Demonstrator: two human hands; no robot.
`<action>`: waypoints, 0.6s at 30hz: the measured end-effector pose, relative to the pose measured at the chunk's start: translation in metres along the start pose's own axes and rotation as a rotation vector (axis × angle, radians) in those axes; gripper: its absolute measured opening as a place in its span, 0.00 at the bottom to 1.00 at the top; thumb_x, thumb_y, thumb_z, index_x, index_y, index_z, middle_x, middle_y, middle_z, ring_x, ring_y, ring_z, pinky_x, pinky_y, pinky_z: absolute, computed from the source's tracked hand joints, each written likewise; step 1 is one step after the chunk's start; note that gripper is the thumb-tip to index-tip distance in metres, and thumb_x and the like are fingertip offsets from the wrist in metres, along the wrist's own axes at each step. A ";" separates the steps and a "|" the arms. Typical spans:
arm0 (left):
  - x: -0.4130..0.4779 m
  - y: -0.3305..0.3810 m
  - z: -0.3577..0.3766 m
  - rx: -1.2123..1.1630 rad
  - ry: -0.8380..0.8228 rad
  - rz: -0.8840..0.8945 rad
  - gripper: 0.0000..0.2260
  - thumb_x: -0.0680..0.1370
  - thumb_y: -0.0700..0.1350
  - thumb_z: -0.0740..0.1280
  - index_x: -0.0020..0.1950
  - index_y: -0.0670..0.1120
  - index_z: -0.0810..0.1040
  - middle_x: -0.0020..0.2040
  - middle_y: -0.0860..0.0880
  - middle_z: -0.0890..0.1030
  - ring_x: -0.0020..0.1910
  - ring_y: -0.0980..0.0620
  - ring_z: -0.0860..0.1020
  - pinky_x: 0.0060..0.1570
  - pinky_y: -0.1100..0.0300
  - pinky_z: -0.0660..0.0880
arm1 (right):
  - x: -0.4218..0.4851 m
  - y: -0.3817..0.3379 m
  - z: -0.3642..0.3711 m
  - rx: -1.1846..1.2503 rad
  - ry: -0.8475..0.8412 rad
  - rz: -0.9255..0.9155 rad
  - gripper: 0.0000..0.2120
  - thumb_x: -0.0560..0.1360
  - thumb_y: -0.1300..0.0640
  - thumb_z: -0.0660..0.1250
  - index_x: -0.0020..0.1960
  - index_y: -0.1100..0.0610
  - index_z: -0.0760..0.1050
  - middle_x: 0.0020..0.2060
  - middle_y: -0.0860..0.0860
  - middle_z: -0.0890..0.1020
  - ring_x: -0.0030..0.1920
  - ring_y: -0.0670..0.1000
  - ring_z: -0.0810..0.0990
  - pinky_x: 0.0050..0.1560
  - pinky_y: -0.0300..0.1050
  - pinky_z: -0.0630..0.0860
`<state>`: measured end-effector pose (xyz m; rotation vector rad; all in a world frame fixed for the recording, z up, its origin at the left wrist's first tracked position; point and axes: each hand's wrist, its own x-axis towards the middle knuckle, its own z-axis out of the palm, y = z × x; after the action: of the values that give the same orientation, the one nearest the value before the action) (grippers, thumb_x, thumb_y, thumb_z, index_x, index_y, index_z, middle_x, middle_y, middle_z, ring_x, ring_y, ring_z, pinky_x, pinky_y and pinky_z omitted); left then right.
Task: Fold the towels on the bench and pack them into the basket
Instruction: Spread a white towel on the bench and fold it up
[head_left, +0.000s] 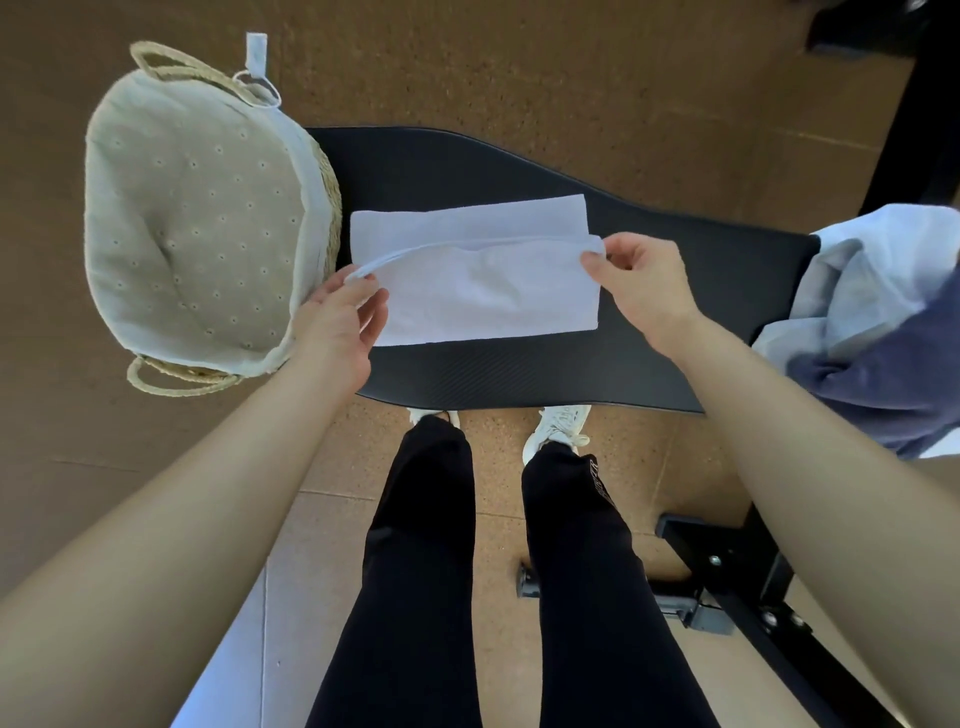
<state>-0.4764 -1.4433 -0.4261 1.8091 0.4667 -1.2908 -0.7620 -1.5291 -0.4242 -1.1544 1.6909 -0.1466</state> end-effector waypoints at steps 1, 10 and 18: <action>0.001 0.000 0.006 0.007 0.045 0.032 0.10 0.78 0.37 0.72 0.58 0.46 0.80 0.50 0.49 0.84 0.47 0.52 0.84 0.40 0.66 0.79 | 0.007 -0.001 0.001 -0.036 0.027 -0.014 0.07 0.80 0.51 0.68 0.51 0.53 0.82 0.45 0.46 0.83 0.44 0.45 0.81 0.45 0.39 0.78; 0.016 0.004 0.046 0.075 0.231 0.162 0.05 0.81 0.49 0.69 0.49 0.49 0.80 0.41 0.51 0.85 0.38 0.55 0.84 0.38 0.65 0.80 | 0.057 -0.013 0.020 -0.075 0.144 -0.034 0.11 0.82 0.51 0.64 0.51 0.58 0.78 0.46 0.54 0.83 0.48 0.54 0.81 0.54 0.55 0.80; 0.008 -0.020 0.041 0.557 0.145 0.613 0.18 0.82 0.40 0.63 0.72 0.49 0.71 0.51 0.54 0.82 0.47 0.57 0.81 0.49 0.65 0.80 | 0.062 -0.011 0.030 -0.178 0.201 -0.020 0.21 0.78 0.50 0.70 0.68 0.54 0.71 0.59 0.49 0.74 0.53 0.45 0.75 0.54 0.41 0.74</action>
<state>-0.5114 -1.4658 -0.4461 2.2628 -0.4044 -0.9011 -0.7318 -1.5688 -0.4731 -1.3254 1.8994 -0.1299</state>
